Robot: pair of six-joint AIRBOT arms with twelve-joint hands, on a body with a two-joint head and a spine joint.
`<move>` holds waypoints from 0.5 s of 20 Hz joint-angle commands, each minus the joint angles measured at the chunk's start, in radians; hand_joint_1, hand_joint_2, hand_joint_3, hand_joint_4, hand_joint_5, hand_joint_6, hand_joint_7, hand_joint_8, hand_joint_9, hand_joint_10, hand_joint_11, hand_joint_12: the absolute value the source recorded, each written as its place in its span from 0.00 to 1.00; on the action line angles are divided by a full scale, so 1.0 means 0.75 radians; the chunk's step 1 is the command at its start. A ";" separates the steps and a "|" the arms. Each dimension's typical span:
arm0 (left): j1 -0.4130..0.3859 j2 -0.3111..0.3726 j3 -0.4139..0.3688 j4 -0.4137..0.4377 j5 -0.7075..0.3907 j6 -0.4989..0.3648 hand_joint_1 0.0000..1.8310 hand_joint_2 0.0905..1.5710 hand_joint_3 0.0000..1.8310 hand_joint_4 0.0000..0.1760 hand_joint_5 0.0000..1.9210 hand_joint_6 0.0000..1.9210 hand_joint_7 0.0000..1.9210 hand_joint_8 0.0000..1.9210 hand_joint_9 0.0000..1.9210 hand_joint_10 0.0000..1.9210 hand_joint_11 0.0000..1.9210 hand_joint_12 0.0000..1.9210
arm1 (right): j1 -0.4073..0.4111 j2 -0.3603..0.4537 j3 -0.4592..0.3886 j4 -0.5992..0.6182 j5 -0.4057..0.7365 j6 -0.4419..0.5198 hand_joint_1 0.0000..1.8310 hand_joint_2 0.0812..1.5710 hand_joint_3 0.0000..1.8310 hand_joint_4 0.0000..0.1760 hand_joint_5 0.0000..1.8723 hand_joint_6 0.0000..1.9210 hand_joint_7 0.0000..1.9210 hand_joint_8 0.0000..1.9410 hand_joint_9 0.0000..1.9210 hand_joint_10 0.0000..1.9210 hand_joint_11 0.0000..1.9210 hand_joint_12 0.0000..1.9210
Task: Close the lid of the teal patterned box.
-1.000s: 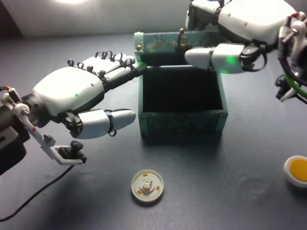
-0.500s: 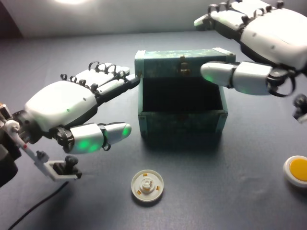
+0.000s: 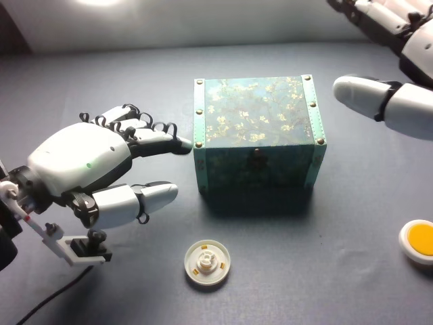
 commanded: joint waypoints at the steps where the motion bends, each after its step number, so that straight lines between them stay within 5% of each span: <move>1: -0.001 0.009 -0.003 -0.012 -0.175 -0.012 0.15 0.88 0.00 0.00 0.17 0.38 0.25 0.31 0.18 0.67 0.11 0.96 | -0.001 0.017 -0.005 -0.011 0.201 0.011 0.00 0.85 0.00 0.00 0.01 0.01 0.00 0.00 0.00 0.00 0.00 0.00; 3: 0.000 0.011 -0.003 -0.016 -0.178 -0.012 0.14 0.89 0.00 0.00 0.15 0.59 0.18 0.56 0.18 0.81 0.17 1.00 | -0.039 0.026 -0.008 0.004 0.235 0.040 0.00 0.87 0.00 0.00 0.02 0.01 0.00 0.00 0.00 0.00 0.00 0.00; 4: 0.000 0.014 -0.005 -0.017 -0.188 -0.012 0.25 0.93 0.00 0.79 0.18 0.90 0.15 0.67 0.17 0.88 0.18 1.00 | -0.054 0.029 -0.009 0.008 0.250 0.054 0.00 0.87 0.00 0.00 0.02 0.01 0.00 0.00 0.00 0.00 0.00 0.00; 5: 0.006 0.027 -0.015 -0.021 -0.230 -0.012 0.26 0.95 0.00 0.96 0.17 0.98 0.15 0.64 0.14 0.81 0.12 1.00 | -0.071 0.036 -0.015 0.009 0.275 0.068 0.00 0.87 0.00 0.00 0.02 0.01 0.00 0.00 0.00 0.00 0.00 0.00; 6: 0.015 0.043 -0.030 -0.028 -0.273 -0.008 0.27 0.96 0.00 0.99 0.17 1.00 0.15 0.58 0.13 0.74 0.09 0.98 | -0.079 0.043 -0.022 0.009 0.291 0.071 0.00 0.87 0.00 0.00 0.02 0.01 0.00 0.00 0.00 0.00 0.00 0.00; 7: 0.022 0.063 -0.046 -0.035 -0.323 0.004 0.19 0.89 0.00 0.21 0.09 0.63 0.16 0.46 0.12 0.62 0.03 0.92 | -0.092 0.055 -0.033 0.009 0.315 0.071 0.00 0.87 0.00 0.00 0.01 0.01 0.00 0.00 0.00 0.00 0.00 0.00; 8: 0.031 0.089 -0.068 -0.045 -0.373 0.029 0.18 0.87 0.00 0.02 0.10 0.38 0.16 0.30 0.10 0.48 0.00 0.81 | -0.110 0.073 -0.051 0.009 0.352 0.071 0.00 0.86 0.00 0.00 0.01 0.01 0.00 0.00 0.00 0.00 0.00 0.00; 10: 0.049 0.126 -0.100 -0.063 -0.446 0.064 0.19 0.91 0.00 0.00 0.12 0.13 0.16 0.07 0.09 0.28 0.00 0.71 | -0.156 0.107 -0.080 0.009 0.424 0.073 0.00 0.85 0.01 0.00 0.02 0.04 0.02 0.00 0.02 0.01 0.00 0.48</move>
